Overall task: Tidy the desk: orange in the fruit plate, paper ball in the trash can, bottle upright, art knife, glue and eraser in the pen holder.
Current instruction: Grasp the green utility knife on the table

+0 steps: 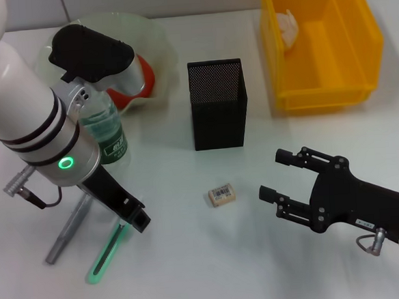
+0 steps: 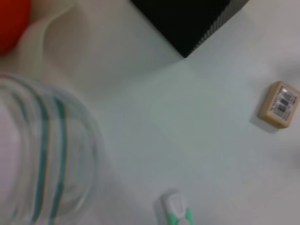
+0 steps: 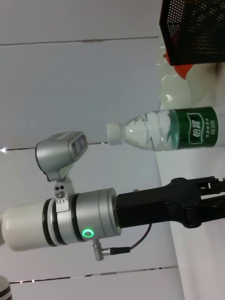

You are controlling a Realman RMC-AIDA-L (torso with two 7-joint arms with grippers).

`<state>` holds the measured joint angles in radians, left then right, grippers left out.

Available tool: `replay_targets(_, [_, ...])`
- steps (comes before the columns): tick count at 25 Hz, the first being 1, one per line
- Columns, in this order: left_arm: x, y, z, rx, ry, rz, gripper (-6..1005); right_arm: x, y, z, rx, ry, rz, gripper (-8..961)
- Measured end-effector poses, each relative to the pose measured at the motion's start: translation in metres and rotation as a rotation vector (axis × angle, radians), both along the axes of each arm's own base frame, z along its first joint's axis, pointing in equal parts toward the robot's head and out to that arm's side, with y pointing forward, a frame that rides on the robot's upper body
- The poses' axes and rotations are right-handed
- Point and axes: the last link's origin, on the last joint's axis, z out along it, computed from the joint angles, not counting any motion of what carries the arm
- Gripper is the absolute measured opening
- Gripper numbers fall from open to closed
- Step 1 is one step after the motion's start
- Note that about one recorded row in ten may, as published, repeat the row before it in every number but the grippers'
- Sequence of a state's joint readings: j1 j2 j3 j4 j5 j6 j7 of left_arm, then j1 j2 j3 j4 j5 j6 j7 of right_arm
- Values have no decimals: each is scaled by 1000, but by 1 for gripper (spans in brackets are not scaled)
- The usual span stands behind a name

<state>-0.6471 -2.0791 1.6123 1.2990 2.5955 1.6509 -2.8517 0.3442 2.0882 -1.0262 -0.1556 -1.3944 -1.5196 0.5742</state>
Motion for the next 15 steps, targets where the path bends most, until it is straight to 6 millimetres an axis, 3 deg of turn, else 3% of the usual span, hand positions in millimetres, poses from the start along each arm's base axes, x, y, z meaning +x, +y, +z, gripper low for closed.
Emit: replay_targets(15, [-3,1,-2,-8,17,12,461,-1,3,-1,-1,-6,1,677])
